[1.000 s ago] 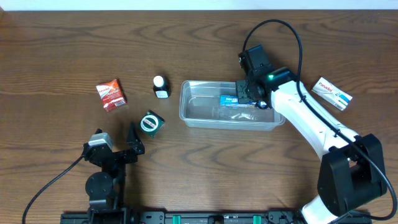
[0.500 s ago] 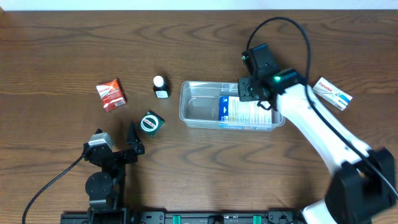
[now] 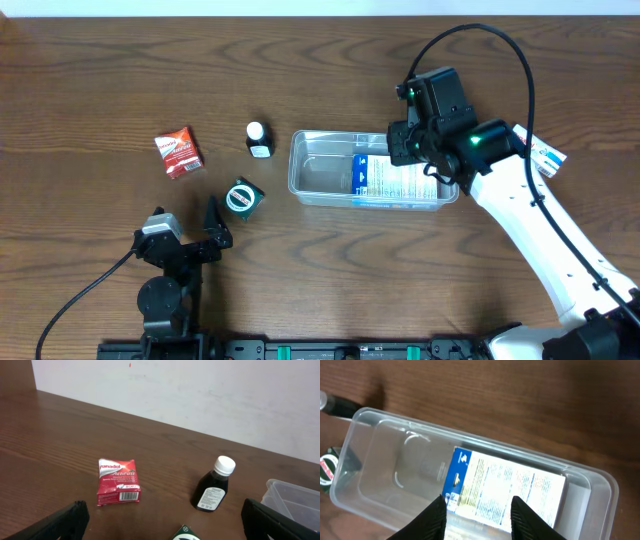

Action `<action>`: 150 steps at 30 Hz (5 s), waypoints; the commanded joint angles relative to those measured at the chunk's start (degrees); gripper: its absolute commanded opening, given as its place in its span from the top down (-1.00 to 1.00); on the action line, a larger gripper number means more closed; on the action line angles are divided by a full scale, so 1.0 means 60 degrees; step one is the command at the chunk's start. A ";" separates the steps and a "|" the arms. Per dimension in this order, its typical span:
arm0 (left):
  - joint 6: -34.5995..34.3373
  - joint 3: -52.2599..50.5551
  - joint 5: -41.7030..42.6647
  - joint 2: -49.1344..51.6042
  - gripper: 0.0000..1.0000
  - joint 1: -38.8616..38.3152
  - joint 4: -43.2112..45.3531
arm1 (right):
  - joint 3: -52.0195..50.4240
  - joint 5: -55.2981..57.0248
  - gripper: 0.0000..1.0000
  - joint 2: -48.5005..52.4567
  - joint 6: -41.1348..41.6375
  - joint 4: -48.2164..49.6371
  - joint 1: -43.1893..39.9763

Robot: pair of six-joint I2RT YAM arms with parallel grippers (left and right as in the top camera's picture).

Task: Pack container
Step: 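Move the right gripper to the white Panadol box, then grasp the white Panadol box with the right gripper and lift, then carry the white Panadol box over the container's right end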

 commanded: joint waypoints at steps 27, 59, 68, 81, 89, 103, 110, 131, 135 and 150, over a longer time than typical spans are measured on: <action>0.0055 -0.0175 -0.0080 0.0004 -0.96 0.0058 -0.0353 | 0.0087 0.0455 -0.36 0.0186 0.1359 -0.0474 -0.6065; 0.0055 -0.0175 -0.0080 0.0004 -0.96 0.0058 -0.0357 | 0.0084 0.0954 -0.99 0.2787 -0.5450 0.2430 -0.6612; 0.0055 -0.0175 -0.0084 0.0004 -0.96 0.0058 -0.0357 | 0.0084 0.0831 -0.98 0.3781 -0.6222 0.2280 -0.6998; 0.0051 -0.0175 -0.0080 0.0004 -0.96 0.0058 -0.0357 | 0.0080 0.0193 -0.84 0.5122 -0.5858 0.1843 -0.7074; 0.0055 -0.0175 -0.0080 0.0004 -0.96 0.0058 -0.0357 | 0.0080 0.0182 -0.62 0.5166 -0.4969 0.1821 -0.7063; 0.0055 -0.0175 -0.0080 0.0004 -0.96 0.0058 -0.0357 | 0.0102 0.0113 0.12 0.5056 -0.4171 0.1606 -0.7002; 0.0055 -0.0175 -0.0084 0.0004 -0.96 0.0058 -0.0357 | 0.0229 0.0106 0.21 0.4550 -0.3927 0.1373 -0.6998; 0.0055 -0.0175 -0.0084 0.0004 -0.96 0.0058 -0.0357 | 0.1013 -0.2827 0.21 -0.0058 -0.4510 -0.0590 -0.4233; 0.0055 -0.0175 -0.0084 0.0004 -0.96 0.0058 -0.0357 | 0.1009 -0.2761 0.24 -0.0146 -0.5595 -0.1198 -0.3031; 0.0055 -0.0175 -0.0084 0.0004 -0.96 0.0058 -0.0357 | 0.1005 -0.1559 0.35 -0.0084 -0.6714 -0.1756 -0.1206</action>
